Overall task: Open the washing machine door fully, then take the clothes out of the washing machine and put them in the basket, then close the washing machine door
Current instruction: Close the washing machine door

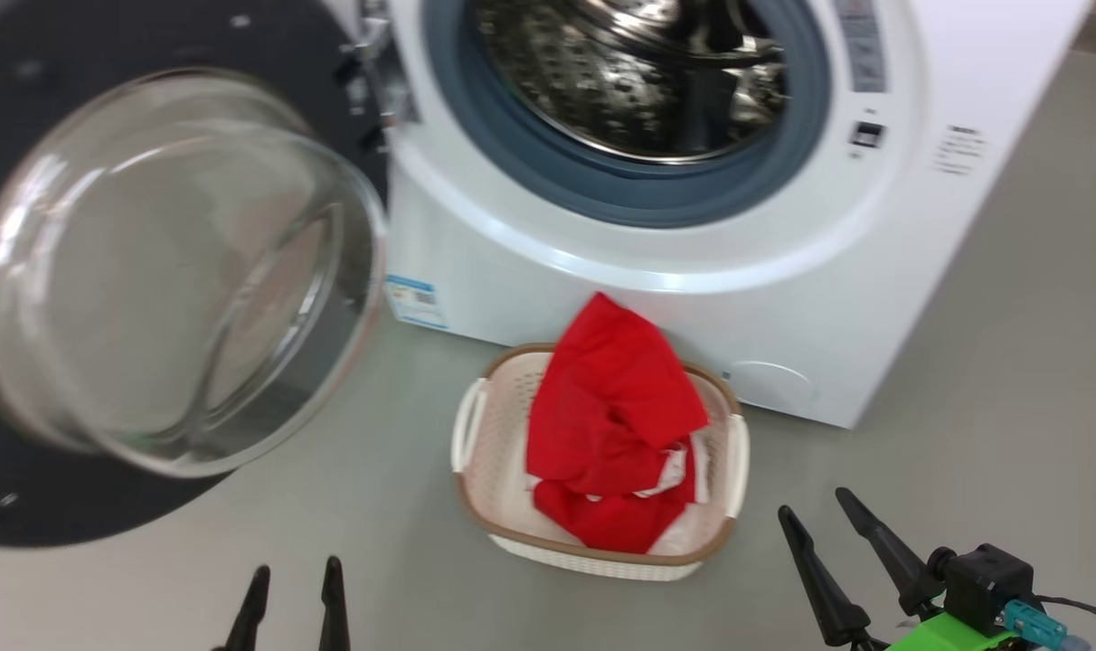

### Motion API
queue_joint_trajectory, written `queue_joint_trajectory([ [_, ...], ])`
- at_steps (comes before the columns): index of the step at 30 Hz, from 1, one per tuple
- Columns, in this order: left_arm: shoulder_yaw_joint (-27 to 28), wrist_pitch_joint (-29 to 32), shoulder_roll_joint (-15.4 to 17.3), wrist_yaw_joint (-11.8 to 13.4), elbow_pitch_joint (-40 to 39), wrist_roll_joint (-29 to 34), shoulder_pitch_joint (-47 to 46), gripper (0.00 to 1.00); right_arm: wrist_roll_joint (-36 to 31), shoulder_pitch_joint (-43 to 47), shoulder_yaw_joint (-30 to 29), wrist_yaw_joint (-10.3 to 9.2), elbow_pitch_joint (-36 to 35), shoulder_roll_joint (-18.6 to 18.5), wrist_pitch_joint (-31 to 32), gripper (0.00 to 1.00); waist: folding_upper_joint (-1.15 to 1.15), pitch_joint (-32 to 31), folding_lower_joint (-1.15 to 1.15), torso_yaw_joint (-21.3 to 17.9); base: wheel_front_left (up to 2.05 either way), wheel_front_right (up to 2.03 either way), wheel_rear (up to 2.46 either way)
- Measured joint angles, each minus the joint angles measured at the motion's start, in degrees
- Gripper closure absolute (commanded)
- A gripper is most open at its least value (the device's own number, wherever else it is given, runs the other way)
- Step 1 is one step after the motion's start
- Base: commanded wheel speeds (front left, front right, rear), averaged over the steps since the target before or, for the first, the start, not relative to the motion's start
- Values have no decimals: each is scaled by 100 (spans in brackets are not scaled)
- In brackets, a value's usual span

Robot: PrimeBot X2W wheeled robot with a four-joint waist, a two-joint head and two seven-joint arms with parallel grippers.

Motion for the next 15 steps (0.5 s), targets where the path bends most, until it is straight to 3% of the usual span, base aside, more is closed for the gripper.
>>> queue_joint_trajectory([
  [8, -37, 0, 2, 214, -74, -234, 298, 0, 20, -74, 367, 0, 64, -29, 0, 0, 0, -107, 0, 745, 0, 0, 0],
  [15, -23, 0, 7, 404, -280, -487, 441, 0, 78, -322, 676, 0, 149, -63, 0, 0, 0, -149, 0, 1045, 0, 0, 0],
])
